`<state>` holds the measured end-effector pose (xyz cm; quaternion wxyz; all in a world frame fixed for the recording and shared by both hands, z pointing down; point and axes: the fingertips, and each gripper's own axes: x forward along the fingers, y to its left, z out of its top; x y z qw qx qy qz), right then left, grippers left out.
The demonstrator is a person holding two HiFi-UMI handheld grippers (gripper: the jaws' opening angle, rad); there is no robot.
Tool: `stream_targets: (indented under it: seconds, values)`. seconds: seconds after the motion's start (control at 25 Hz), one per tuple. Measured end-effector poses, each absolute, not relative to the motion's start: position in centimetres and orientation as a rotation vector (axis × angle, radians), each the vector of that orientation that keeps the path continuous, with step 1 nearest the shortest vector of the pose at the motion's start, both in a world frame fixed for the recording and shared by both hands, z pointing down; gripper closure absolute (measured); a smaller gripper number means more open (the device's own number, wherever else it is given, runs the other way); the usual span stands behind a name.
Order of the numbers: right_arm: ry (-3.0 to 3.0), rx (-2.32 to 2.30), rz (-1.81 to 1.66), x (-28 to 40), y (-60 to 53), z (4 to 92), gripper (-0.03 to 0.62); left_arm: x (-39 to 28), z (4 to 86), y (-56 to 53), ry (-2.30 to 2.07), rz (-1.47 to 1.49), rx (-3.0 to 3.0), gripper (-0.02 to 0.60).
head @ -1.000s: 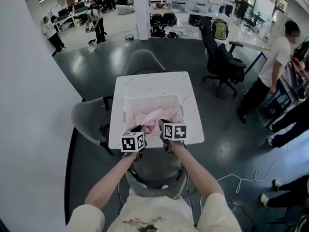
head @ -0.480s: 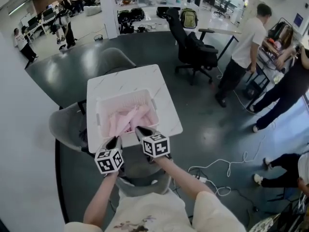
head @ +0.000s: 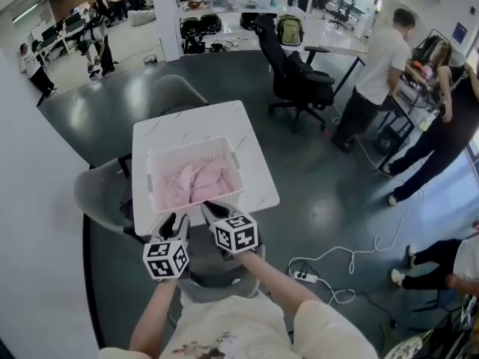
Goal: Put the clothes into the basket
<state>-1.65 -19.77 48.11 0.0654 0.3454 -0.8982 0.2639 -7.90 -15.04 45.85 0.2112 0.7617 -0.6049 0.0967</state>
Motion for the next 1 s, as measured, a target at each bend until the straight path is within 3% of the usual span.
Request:
stream_targets:
  seconds: [0.52,1.0]
  values:
    - [-2.738,1.043,0.798,-0.4,-15.9,47.3,0.569,-6.8,46.8,-10.3,-1.687,0.240,2.045,0.454]
    - [-2.751,1.027,0.761,2.2,-12.2,47.2,0.570,-5.2,46.7,-7.0,-1.728,0.309,2.010,0.557]
